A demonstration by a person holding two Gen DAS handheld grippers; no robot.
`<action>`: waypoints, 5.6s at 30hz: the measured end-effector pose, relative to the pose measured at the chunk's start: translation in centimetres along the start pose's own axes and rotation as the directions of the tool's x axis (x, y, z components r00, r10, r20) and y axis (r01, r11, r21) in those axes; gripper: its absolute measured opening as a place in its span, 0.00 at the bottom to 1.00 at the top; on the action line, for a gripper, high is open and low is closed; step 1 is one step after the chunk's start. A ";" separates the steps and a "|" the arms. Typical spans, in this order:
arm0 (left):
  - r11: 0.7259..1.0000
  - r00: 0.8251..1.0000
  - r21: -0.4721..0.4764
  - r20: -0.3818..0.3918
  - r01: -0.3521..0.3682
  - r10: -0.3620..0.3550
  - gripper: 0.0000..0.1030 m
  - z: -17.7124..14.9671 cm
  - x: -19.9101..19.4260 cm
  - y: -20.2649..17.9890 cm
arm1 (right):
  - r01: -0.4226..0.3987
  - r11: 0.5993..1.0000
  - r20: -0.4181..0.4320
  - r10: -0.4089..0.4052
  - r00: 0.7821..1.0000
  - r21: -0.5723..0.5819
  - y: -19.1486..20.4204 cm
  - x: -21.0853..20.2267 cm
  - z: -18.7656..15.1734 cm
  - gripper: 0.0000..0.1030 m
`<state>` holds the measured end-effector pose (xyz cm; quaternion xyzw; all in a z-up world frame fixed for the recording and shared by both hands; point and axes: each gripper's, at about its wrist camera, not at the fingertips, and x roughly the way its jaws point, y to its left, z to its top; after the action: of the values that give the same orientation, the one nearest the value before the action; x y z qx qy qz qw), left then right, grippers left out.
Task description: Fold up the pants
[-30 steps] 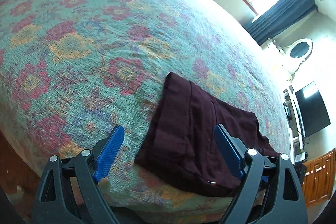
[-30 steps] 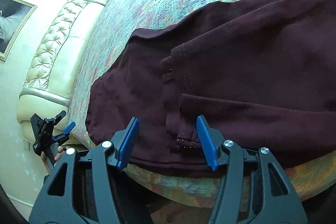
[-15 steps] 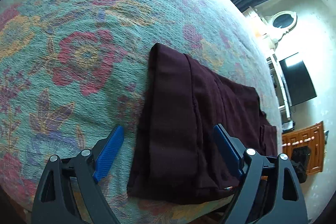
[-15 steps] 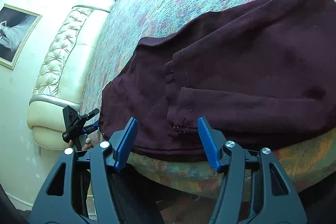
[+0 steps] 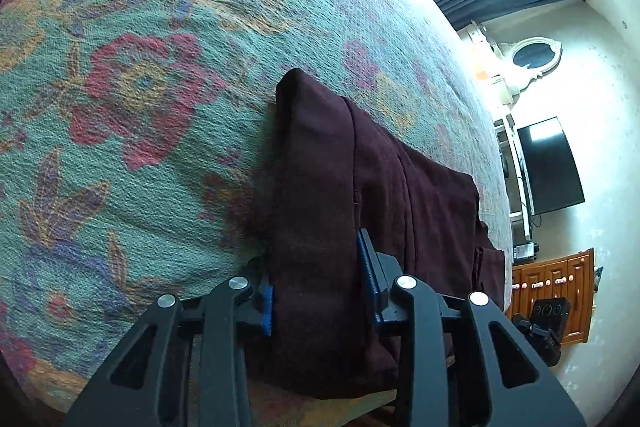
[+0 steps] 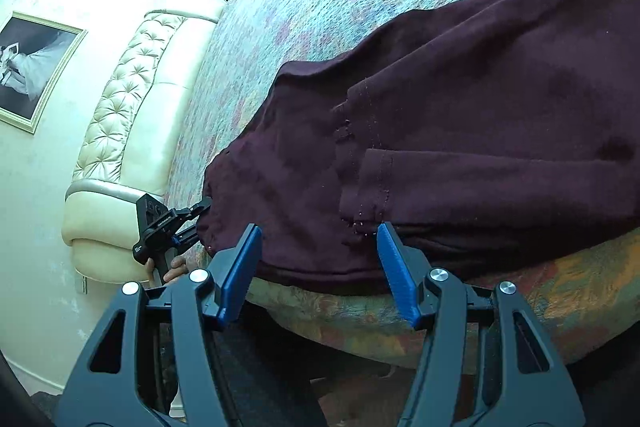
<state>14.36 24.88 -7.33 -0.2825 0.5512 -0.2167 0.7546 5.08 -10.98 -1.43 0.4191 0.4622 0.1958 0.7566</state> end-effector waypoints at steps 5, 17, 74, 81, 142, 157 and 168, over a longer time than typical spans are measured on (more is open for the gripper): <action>1.000 0.999 0.024 0.044 0.008 -0.009 0.19 0.0 -2.0 -3.2 | 0.002 1.000 0.023 -0.002 1.000 0.003 0.1 -1.2 0.0 0.58; 0.948 0.990 0.293 0.104 -0.122 0.095 0.13 -3.3 -1.7 -18.5 | -0.003 1.000 0.024 0.003 1.000 0.009 -0.5 -3.4 -0.1 0.58; 0.864 0.858 0.199 0.347 -0.463 0.380 0.82 -9.8 -0.4 -16.7 | -0.174 0.982 -0.071 0.168 0.983 -0.078 7.8 1.8 5.5 0.17; 0.865 0.877 0.235 0.314 -0.443 0.364 0.82 -10.3 0.8 -17.5 | -0.184 0.973 0.004 0.186 0.983 -0.143 8.7 -5.8 7.5 0.16; 0.934 0.990 0.335 -0.021 -0.123 0.138 0.83 -13.7 12.2 -21.8 | -0.160 0.960 0.120 0.135 0.984 0.229 -22.0 -17.3 5.1 0.42; 0.972 0.996 0.236 -0.088 0.016 0.005 0.83 -14.3 14.8 -22.1 | -0.141 0.973 0.093 0.126 0.988 0.181 -20.4 -15.3 6.0 0.67; 0.980 0.992 0.176 -0.098 0.092 -0.076 0.83 -13.5 15.1 -21.4 | -0.139 0.979 0.062 0.130 0.989 0.152 -21.2 -14.4 5.9 0.66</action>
<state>5.67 -3.26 -6.97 -0.2261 0.5507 -0.3098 0.7414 1.07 -35.59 -9.75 0.5121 0.4268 0.1989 0.7183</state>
